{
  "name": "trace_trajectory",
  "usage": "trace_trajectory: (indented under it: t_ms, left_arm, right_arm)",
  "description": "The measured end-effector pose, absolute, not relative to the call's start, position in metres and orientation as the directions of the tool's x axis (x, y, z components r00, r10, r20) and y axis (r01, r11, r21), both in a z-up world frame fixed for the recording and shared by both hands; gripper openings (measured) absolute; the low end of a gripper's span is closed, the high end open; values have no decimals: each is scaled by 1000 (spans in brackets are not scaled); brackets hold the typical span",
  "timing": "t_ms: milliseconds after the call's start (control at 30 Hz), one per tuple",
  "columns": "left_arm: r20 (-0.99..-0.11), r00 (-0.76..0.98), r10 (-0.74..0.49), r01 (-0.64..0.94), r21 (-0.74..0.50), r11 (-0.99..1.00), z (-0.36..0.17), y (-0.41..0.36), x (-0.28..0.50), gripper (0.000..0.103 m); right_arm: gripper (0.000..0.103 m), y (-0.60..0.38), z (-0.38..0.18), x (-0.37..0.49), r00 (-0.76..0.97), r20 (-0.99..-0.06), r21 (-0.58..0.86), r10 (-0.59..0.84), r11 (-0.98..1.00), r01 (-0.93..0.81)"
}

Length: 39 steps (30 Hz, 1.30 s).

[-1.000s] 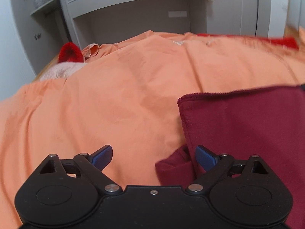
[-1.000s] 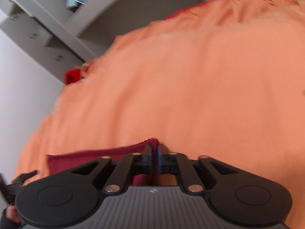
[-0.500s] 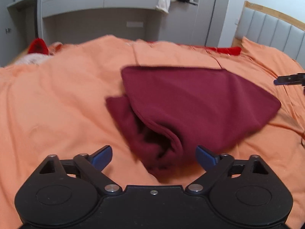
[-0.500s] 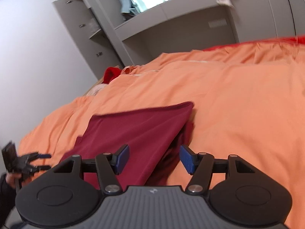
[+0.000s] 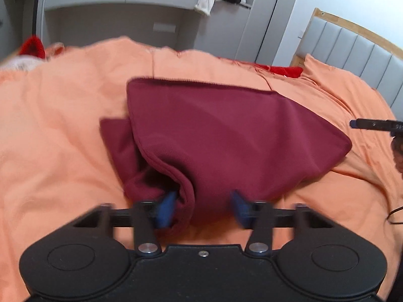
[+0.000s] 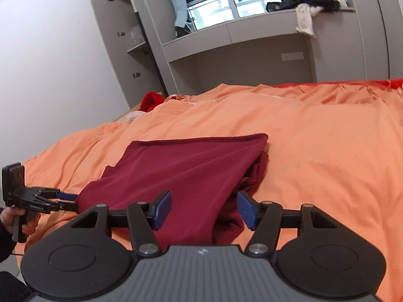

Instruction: Fold small clothes

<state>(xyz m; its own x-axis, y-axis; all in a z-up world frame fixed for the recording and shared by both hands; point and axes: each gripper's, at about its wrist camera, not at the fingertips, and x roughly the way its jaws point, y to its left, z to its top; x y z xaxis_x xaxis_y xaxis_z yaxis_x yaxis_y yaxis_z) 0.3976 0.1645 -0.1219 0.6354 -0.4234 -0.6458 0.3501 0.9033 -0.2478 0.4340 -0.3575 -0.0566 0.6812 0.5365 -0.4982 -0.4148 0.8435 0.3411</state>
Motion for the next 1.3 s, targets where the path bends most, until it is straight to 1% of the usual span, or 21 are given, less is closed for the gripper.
trace_trajectory:
  t_ms: [33,67,133,200,333,400,467,533,633,700,733,767,800,833,867,933,967,1067,1167,1233,1300]
  left_arm:
    - [-646,633,-427,348,-255,902,-122,165,398,35]
    - [-645,636,-425,345,-254,903,-123,166,399,34]
    - [-644,634,-428,337,-268,903,-125,169,401,33]
    - [-638,629,-444,331,-298,895,-127,172,401,33]
    - [-627,627,-462,327,-326,887,-128,176,401,31]
    - [-619,624,-478,323,-352,878,-130,179,401,29]
    - [-606,621,-497,326,-377,867,-132,183,401,26]
    - [-589,611,-530,338,-412,846,-134,188,399,18]
    - [-573,607,-550,335,-443,831,-136,196,398,13]
    - [-558,607,-565,331,-469,819,-136,200,398,12]
    - [-554,608,-569,333,-473,816,-136,202,398,12]
    - [-548,610,-573,339,-473,813,-135,202,397,12]
    - [-542,612,-577,349,-469,811,-134,203,395,11]
    - [-534,614,-582,362,-464,808,-131,203,393,11]
    - [-525,617,-587,375,-460,805,-129,204,391,11]
    - [-507,617,-602,391,-467,793,-125,207,387,10]
    - [-504,616,-606,392,-471,790,-124,210,385,10]
    - [-511,613,-602,391,-466,794,-124,217,379,7]
    - [-526,625,-577,364,-457,812,-128,230,372,6]
    - [-560,627,-541,304,-464,832,-138,238,376,6]
    - [-586,606,-538,290,-467,836,-146,238,380,6]
  right_arm:
    - [55,-363,-58,433,671,-504,351,544,838,-417]
    - [53,-369,-60,434,666,-504,359,550,835,-417]
    - [52,-380,-63,436,656,-485,409,578,813,-414]
    - [53,-390,-71,441,610,-476,487,634,767,-417]
    - [53,-387,-84,444,591,-514,463,622,781,-419]
    - [52,-388,-89,448,570,-508,495,646,760,-420]
    - [49,-388,-91,448,563,-489,515,667,741,-430]
    - [46,-385,-90,446,548,-471,525,691,719,-455]
    - [45,-378,-91,447,541,-490,515,683,728,-453]
    - [45,-376,-94,447,535,-485,523,691,720,-456]
    - [43,-374,-94,447,530,-481,527,699,713,-462]
    - [39,-372,-95,447,523,-481,530,704,708,-466]
    - [36,-369,-95,447,517,-485,529,705,707,-469]
    - [30,-368,-94,447,514,-489,527,705,708,-470]
    - [22,-367,-94,447,511,-489,530,707,706,-469]
    - [13,-368,-94,447,512,-477,547,715,697,-464]
    - [10,-370,-94,447,511,-468,559,721,689,-460]
    - [8,-376,-96,446,500,-458,591,735,672,-446]
    - [7,-377,-98,442,489,-482,580,727,683,-444]
    - [6,-379,-101,441,491,-492,581,719,691,-430]
    - [6,-381,-105,442,489,-500,588,715,695,-414]
